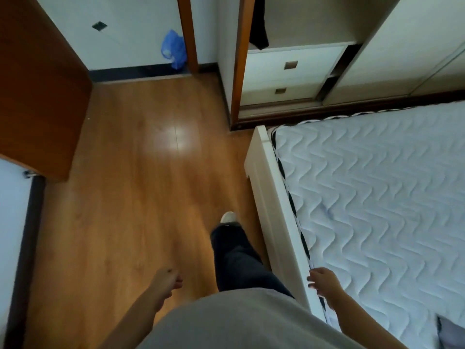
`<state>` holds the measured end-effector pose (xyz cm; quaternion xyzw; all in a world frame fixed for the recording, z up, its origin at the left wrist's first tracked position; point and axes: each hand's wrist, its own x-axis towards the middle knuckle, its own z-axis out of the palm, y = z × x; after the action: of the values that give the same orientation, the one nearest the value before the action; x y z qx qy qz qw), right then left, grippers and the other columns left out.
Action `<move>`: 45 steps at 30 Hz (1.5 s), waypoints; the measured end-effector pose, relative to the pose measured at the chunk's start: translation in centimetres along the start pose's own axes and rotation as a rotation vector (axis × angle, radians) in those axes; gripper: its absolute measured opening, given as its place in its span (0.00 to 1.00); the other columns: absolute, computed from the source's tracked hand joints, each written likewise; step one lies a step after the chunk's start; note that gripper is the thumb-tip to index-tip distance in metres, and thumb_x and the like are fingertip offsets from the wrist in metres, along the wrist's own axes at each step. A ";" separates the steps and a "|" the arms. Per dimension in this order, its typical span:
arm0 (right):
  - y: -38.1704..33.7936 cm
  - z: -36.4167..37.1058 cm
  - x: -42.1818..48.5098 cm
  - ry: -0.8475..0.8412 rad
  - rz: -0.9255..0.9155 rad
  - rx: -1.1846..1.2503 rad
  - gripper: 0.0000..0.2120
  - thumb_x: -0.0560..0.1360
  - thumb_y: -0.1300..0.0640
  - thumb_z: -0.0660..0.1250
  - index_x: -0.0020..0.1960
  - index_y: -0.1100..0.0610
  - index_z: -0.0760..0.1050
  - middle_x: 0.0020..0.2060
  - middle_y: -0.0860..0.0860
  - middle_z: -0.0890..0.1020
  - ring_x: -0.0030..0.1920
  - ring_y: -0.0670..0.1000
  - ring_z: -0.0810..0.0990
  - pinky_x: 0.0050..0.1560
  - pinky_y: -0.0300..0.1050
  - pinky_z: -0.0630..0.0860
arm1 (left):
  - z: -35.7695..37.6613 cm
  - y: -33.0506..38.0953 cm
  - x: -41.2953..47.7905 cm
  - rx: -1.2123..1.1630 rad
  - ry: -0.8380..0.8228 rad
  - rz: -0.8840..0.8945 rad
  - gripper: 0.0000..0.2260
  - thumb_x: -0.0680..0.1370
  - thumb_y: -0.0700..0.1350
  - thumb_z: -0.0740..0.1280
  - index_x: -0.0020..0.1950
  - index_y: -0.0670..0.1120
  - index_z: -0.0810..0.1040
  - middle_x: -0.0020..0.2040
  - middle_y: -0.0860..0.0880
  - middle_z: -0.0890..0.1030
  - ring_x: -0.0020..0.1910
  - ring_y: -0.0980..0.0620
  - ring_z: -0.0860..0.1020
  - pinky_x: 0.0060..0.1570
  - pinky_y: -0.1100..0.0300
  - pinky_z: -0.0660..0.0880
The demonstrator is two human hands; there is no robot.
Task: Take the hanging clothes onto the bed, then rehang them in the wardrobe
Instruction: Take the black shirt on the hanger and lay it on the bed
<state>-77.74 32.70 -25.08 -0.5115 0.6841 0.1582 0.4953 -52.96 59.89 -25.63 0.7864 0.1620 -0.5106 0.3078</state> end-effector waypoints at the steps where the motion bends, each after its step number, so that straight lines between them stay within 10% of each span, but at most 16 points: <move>1: -2.1 -0.1 1.1 -0.020 0.035 0.030 0.07 0.76 0.66 0.56 0.46 0.66 0.73 0.34 0.57 0.76 0.32 0.53 0.73 0.30 0.40 0.63 | -0.7 2.3 0.8 0.043 0.006 0.041 0.08 0.80 0.41 0.56 0.51 0.39 0.71 0.44 0.43 0.76 0.39 0.50 0.74 0.35 0.59 0.64; 8: -23.9 -0.1 7.5 -0.122 -0.084 -0.073 0.14 0.76 0.65 0.57 0.33 0.55 0.67 0.40 0.57 0.74 0.32 0.48 0.70 0.34 0.39 0.68 | -7.3 21.0 4.7 0.167 0.153 0.184 0.08 0.80 0.40 0.56 0.46 0.38 0.72 0.45 0.41 0.75 0.40 0.48 0.73 0.31 0.61 0.66; 16: -44.8 0.5 8.8 -0.179 -0.376 0.039 0.08 0.78 0.63 0.56 0.44 0.58 0.73 0.42 0.56 0.78 0.40 0.52 0.76 0.32 0.36 0.67 | -7.2 39.6 7.0 0.044 0.127 0.433 0.07 0.80 0.43 0.57 0.50 0.44 0.74 0.46 0.46 0.79 0.47 0.47 0.78 0.42 0.60 0.70; 20: -49.5 -2.9 10.9 -0.070 -0.382 0.217 0.06 0.77 0.65 0.58 0.48 0.62 0.74 0.44 0.59 0.78 0.36 0.49 0.76 0.26 0.27 0.69 | -6.7 49.4 9.6 0.155 0.019 0.493 0.08 0.80 0.43 0.56 0.44 0.47 0.73 0.46 0.45 0.79 0.50 0.44 0.78 0.41 0.58 0.68; 28: -55.0 -10.4 12.9 0.288 -0.205 0.549 0.11 0.78 0.63 0.58 0.57 0.64 0.73 0.49 0.62 0.80 0.43 0.56 0.77 0.37 0.43 0.66 | -2.2 72.7 9.2 0.510 -0.287 0.966 0.05 0.79 0.47 0.57 0.51 0.55 0.71 0.49 0.56 0.78 0.51 0.58 0.76 0.51 0.63 0.72; 36: -66.1 -16.9 11.6 0.449 -0.500 0.630 0.06 0.77 0.65 0.60 0.44 0.56 0.73 0.38 0.53 0.80 0.39 0.52 0.78 0.36 0.37 0.70 | 6.4 85.0 4.7 0.452 -0.540 1.118 0.05 0.79 0.46 0.58 0.52 0.55 0.71 0.50 0.57 0.78 0.53 0.60 0.76 0.50 0.69 0.69; 45: -80.6 -28.6 13.8 0.494 -0.857 0.631 0.06 0.77 0.62 0.60 0.50 0.55 0.75 0.40 0.48 0.81 0.34 0.38 0.80 0.39 0.35 0.73 | 9.3 96.8 -0.1 0.106 -0.379 1.413 0.06 0.77 0.42 0.61 0.48 0.53 0.74 0.48 0.54 0.80 0.51 0.57 0.78 0.54 0.67 0.72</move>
<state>-23.26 -29.89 -0.13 -0.5919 0.5257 -0.3914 0.4692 -4.51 -19.49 2.63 0.6152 -0.4647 -0.3244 0.5480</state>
